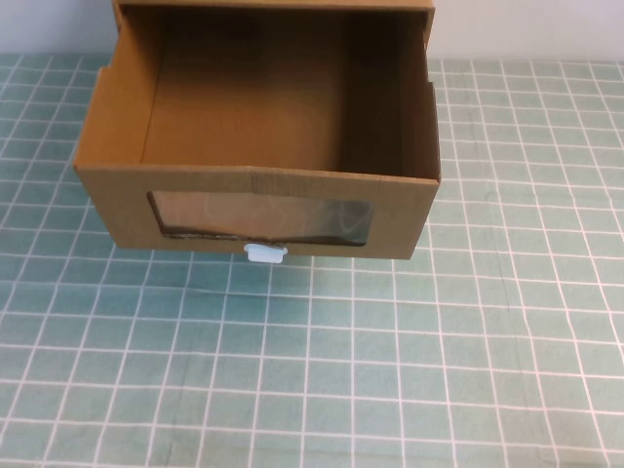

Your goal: Close the shoe box

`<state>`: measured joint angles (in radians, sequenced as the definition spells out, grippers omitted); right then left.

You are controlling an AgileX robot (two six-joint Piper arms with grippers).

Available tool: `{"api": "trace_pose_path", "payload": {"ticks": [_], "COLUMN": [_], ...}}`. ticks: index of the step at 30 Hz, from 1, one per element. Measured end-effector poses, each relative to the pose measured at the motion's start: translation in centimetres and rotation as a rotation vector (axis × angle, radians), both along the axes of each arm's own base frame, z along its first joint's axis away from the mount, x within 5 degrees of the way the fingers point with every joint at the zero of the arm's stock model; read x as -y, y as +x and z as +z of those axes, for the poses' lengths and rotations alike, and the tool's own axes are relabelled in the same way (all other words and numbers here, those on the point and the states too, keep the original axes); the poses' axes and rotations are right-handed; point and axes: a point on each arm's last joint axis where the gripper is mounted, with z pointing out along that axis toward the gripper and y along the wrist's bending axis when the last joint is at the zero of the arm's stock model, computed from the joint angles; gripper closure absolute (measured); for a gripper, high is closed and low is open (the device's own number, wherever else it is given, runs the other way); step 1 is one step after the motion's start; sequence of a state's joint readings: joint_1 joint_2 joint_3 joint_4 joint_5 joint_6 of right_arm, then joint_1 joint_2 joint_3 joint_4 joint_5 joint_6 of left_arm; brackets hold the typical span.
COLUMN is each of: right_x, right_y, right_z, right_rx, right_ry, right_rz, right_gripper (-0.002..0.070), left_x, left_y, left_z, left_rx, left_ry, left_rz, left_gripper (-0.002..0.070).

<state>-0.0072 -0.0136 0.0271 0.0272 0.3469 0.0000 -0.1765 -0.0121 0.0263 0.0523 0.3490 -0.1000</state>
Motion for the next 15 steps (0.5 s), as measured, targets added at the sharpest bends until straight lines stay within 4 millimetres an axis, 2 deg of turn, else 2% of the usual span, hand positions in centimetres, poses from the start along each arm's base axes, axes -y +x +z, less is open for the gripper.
{"api": "trace_pose_path", "payload": {"ticks": [6,15], "right_x": [0.0,0.1], "right_y": [0.2,-0.1], "right_z": [0.8,5.4], "right_rx": [0.09,0.601], "right_ry": [-0.002,-0.005], "right_rz": [-0.002,-0.016], "right_gripper": [0.069,0.069], "left_x": [0.1,0.3], "left_y": [0.3,-0.3], "left_z": [1.3,5.8], "left_rx": [0.136,0.623], "left_ry": [-0.078,-0.172], "left_rz": [0.003,-0.036], "left_gripper": [0.068,0.068]}}
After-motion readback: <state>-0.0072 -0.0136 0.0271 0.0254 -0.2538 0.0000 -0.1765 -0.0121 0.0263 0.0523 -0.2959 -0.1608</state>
